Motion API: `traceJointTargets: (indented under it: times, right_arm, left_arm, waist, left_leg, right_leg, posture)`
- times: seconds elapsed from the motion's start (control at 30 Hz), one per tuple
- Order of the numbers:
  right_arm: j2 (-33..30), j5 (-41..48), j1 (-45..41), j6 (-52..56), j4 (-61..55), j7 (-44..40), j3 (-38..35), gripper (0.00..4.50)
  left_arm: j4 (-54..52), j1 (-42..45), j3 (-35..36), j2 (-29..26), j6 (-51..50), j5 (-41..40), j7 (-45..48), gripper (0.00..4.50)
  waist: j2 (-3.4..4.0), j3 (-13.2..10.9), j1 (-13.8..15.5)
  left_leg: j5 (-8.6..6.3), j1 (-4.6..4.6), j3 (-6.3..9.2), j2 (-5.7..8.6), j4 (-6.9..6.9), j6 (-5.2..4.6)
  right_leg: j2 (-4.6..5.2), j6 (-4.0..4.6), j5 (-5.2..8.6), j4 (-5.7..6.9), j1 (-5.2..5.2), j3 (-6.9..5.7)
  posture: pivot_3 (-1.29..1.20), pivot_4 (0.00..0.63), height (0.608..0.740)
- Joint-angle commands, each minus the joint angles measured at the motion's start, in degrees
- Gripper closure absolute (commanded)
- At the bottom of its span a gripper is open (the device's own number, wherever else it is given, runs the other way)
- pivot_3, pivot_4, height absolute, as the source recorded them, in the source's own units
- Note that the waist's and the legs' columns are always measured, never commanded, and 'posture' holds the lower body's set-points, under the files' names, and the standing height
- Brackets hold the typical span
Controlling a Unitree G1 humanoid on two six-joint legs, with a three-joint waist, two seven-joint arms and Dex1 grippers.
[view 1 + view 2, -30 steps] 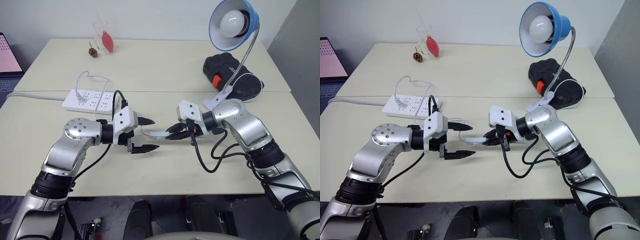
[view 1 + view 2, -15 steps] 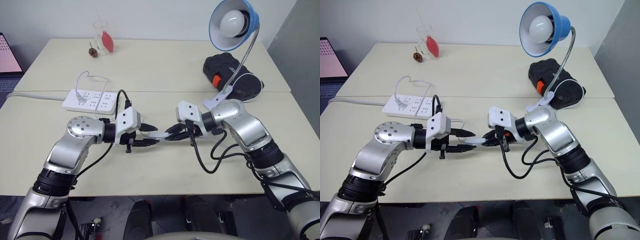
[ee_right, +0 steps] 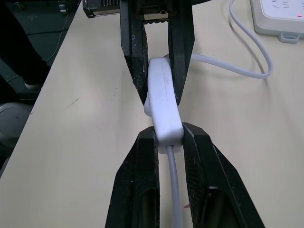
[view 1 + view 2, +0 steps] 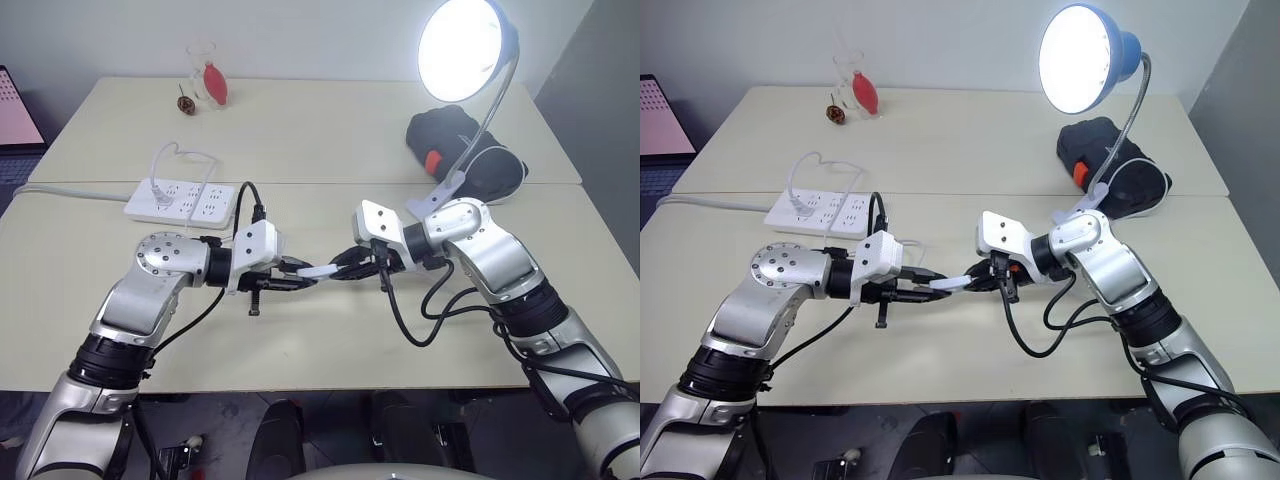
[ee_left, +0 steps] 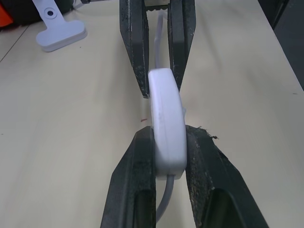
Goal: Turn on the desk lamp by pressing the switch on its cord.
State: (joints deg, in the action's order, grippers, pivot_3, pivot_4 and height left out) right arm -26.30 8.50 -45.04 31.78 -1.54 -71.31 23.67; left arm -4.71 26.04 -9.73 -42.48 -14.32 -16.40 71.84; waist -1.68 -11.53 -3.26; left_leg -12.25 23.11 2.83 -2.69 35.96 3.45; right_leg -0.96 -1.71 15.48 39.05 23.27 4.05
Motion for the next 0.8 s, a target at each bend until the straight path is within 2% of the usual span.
traceJointTargets:
  times: [0.03, 0.17, 0.23, 0.37, 0.6, 0.8]
  right_arm:
    - [0.12, 1.95, -1.05, -0.18, -2.93, -0.54, -0.98, 4.15]
    - [0.13, 2.06, -1.07, -0.11, -3.04, -0.54, -0.89, 4.15]
    - [0.2, 2.06, -1.01, -0.14, -3.06, -0.48, -0.82, 4.15]
    - [0.37, 1.93, -0.99, -0.45, -2.78, -0.36, -0.67, 4.15]
    - [0.95, 0.48, -1.53, -3.11, 0.39, 0.62, -0.36, 4.15]
    - [2.22, -3.03, -2.88, -9.41, 8.76, 3.15, -0.18, 4.15]
  left_arm:
    - [0.8, 1.28, 2.14, 0.83, 1.38, 0.41, -2.47, 4.0]
    - [0.97, 1.23, 2.1, 1.16, 1.71, 0.54, -2.58, 4.0]
    - [1.28, 1.15, 2.2, 1.52, 2.55, 0.5, -2.45, 3.3]
    - [1.81, 0.65, 2.0, 1.11, 4.87, 1.49, -2.31, 2.53]
    - [0.1, -2.27, 3.83, -1.72, 6.09, 0.61, -1.11, 0.88]
    - [-3.38, -7.49, 9.18, -5.35, 3.22, -1.8, -1.92, 0.86]
  waist:
    - [0.0, 0.0, 0.01]
    - [0.0, 0.0, 0.0]
    - [0.0, 0.0, 0.0]
    - [0.0, 0.0, 0.01]
    - [0.0, 0.0, -0.03]
    - [0.0, 0.0, -0.11]
  left_leg:
    - [0.0, 0.0, 0.0, 0.0, 0.0, 0.0]
    - [0.0, 0.01, 0.0, 0.0, 0.0, 0.0]
    - [0.0, 0.0, 0.0, 0.0, 0.0, 0.0]
    - [0.0, 0.0, 0.01, 0.0, 0.0, 0.0]
    - [0.0, 0.0, 0.02, 0.0, -0.01, 0.0]
    - [0.0, 0.0, 0.01, -0.01, 0.0, 0.0]
  right_leg:
    - [0.0, 0.0, 0.0, 0.0, 0.0, 0.0]
    - [0.0, 0.0, 0.0, 0.0, 0.0, 0.0]
    - [0.0, 0.0, 0.0, 0.0, 0.0, 0.0]
    - [0.0, 0.0, 0.0, 0.0, 0.0, -0.01]
    - [0.0, 0.0, 0.0, 0.0, 0.01, -0.01]
    - [0.0, 0.0, 0.0, 0.0, 0.01, 0.0]
  posture:
    - [0.0, 0.15, 0.74]
    - [0.0, 0.15, 0.74]
    - [0.0, 0.15, 0.74]
    - [0.0, 0.15, 0.74]
    - [0.0, 0.15, 0.74]
    - [0.0, 0.15, 0.74]
